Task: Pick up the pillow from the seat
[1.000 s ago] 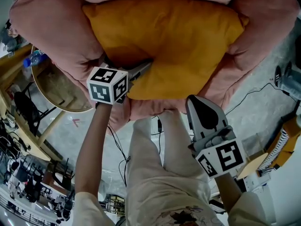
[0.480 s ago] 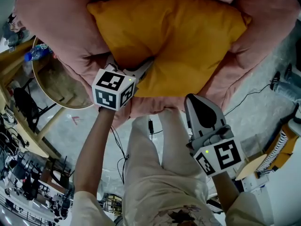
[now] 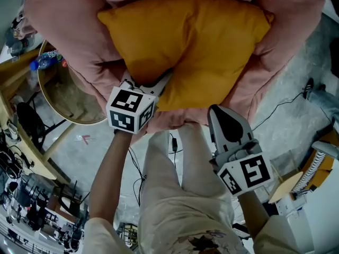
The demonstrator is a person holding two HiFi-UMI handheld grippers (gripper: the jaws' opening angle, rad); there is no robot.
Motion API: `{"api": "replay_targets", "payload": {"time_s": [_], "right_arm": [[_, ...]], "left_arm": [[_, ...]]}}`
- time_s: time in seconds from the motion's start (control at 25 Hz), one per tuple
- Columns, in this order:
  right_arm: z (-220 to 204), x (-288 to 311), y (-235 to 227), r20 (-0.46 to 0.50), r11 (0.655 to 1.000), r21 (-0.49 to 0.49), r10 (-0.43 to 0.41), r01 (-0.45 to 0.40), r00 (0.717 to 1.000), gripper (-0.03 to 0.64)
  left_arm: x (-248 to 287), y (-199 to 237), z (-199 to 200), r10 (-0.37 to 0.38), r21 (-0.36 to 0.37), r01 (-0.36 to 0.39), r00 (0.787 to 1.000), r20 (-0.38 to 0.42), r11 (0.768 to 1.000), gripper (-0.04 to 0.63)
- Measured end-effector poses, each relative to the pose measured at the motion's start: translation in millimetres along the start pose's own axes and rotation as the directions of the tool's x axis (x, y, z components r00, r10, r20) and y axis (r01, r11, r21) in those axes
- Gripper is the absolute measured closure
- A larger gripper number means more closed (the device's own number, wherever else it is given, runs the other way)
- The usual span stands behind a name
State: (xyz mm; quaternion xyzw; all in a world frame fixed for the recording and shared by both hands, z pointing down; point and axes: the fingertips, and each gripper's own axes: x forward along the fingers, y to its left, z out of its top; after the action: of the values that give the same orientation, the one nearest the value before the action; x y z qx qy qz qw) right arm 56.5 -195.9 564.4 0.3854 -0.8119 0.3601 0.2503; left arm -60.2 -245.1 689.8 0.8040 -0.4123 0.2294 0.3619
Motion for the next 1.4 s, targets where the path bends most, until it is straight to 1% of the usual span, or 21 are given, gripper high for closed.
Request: {"api": "replay_targets", "payload": {"time_s": [0.16,0.4,0.72,0.96,1.12,1.4], "right_arm": [[0,-9,1,0.007,1.0,0.004,-0.01,0.01,1.0,0.597],[4,-16,6,0.033,1.0,0.004,-0.02,0.02,0.999,0.597],[14,-32,13,0.071,0.999,-0.01,-0.03,0.031,0.997,0.597],[12,-49,20,0.089,0.999,-0.009,-0.047,0.048,0.995,0.596],[11,-62,24,0.106,0.998,-0.007,-0.056,0.057,0.993,0.596],[10,-80,35,0.133,0.997,-0.006,-0.075,0.077,0.988,0.596]], "left_arm": [[-9,-12,5,-0.003,0.0,0.003,1.0,0.006,1.0,0.342],[-27,-28,11,-0.023,0.007,0.023,0.999,0.039,1.0,0.344],[-48,-52,15,-0.034,0.01,0.034,0.999,0.038,0.999,0.345],[-68,-71,22,-0.036,0.023,0.034,0.998,0.049,0.999,0.345],[-83,-78,24,-0.03,0.007,0.03,0.997,0.066,1.0,0.345],[-117,-79,34,0.006,-0.04,-0.001,0.994,0.108,0.999,0.345]]}}
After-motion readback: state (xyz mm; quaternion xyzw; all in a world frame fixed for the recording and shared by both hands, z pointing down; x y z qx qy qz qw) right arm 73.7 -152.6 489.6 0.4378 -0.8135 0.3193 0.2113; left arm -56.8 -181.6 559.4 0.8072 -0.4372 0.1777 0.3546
